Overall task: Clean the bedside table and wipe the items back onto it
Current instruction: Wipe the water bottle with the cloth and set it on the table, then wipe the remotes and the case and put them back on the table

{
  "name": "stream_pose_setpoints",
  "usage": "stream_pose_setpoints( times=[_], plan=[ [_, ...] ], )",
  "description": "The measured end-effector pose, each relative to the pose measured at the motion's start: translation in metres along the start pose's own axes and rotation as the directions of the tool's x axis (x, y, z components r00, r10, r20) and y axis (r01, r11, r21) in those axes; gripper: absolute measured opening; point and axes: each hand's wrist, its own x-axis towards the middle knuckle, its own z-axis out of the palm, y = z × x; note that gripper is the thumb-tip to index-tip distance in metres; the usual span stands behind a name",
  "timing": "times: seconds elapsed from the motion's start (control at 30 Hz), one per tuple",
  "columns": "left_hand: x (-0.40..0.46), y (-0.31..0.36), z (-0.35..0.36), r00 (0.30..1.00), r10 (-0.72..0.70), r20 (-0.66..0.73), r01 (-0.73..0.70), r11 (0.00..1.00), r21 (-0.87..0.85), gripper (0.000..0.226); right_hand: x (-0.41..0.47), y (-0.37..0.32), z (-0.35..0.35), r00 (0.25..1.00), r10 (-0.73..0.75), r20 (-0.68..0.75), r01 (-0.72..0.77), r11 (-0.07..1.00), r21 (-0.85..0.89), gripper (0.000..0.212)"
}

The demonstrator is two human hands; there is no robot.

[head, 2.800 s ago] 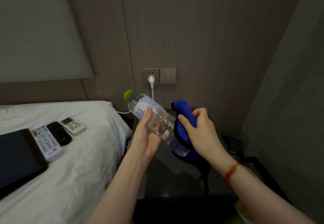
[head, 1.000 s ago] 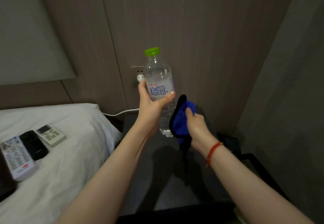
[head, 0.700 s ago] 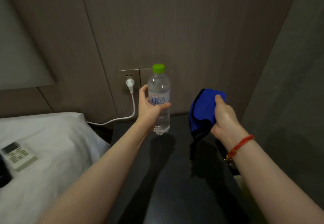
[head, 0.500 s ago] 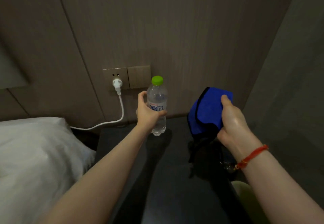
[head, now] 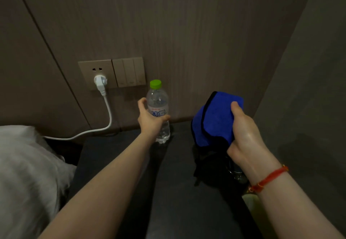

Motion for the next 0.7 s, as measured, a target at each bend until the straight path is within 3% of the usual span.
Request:
stream_pose_setpoints(
  times=[0.27, 0.4, 0.5, 0.57, 0.7],
  plan=[
    [0.001, 0.0, 0.001, 0.99, -0.102, 0.097, 0.106, 0.994, -0.039, 0.09, -0.002, 0.003, 0.007, 1.0, -0.005, 0.025, 0.006, 0.999, -0.033, 0.031],
    [-0.003, 0.004, -0.001, 0.974, -0.157, 0.162, 0.173, 0.981, -0.089, 0.11, -0.01, 0.002, 0.013, 0.998, 0.024, 0.059, -0.022, 0.999, -0.043, 0.048],
    [-0.009, 0.006, -0.007, 0.965, -0.194, 0.177, 0.207, 0.976, -0.062, 0.124, -0.02, 0.002, 0.021, 0.995, 0.043, 0.09, -0.039, 0.998, -0.051, 0.05],
    [-0.016, 0.013, -0.019, 0.972, -0.2, 0.121, 0.208, 0.977, -0.051, 0.119, -0.03, 0.004, 0.029, 0.99, 0.05, 0.129, -0.044, 0.997, -0.056, 0.05],
    [-0.036, 0.035, -0.061, 0.986, -0.169, 0.01, 0.169, 0.984, -0.05, 0.08, -0.053, 0.012, 0.052, 0.979, 0.075, 0.188, -0.066, 0.997, -0.051, 0.048]
  ],
)
